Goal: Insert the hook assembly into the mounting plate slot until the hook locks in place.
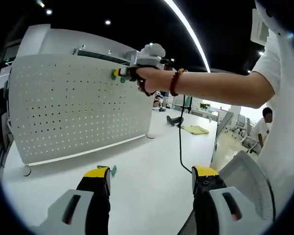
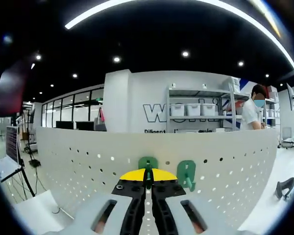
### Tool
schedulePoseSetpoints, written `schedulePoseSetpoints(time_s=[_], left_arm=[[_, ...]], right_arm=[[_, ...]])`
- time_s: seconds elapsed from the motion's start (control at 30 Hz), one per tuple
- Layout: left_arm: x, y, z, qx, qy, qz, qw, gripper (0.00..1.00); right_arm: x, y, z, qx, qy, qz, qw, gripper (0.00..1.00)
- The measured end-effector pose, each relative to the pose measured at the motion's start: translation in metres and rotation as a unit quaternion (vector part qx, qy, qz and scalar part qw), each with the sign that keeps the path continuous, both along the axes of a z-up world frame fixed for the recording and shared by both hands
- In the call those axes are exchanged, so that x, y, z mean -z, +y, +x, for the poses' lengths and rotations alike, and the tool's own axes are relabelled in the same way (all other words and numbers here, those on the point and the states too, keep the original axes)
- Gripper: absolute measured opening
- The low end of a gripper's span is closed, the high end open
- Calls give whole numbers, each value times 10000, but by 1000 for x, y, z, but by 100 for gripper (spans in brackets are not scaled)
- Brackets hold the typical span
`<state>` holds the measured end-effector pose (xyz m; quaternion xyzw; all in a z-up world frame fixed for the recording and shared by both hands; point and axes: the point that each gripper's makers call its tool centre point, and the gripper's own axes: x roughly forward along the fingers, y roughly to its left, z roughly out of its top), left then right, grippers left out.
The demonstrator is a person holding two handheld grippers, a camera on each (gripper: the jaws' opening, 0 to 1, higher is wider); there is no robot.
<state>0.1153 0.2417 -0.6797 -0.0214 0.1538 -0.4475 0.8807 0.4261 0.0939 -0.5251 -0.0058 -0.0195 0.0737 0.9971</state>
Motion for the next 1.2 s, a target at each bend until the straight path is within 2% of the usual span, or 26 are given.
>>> schedulePoseSetpoints(time_s=[0.13,0.33,0.43,0.57,1.2], left_arm=[[1,2,0,-30,23,-12,10000,70],[0,2,1,-37,17,-6,10000,70],[0,2,2,-32,12,-2,10000,70],[-5,-3,4,6,-29,-42,10000,70],[-7,-5,3,14,-89,-5,10000,70]], right_arm=[[1,0,3,26,34,32,10000,1],[1,0,3,46,-121,-160,9998,1],[1,-1,3,-6,-140,-51,9999,2],[2,3,1,-89,1,-78,9999,3],[16,8,-15,-346,201,21,9992,11]])
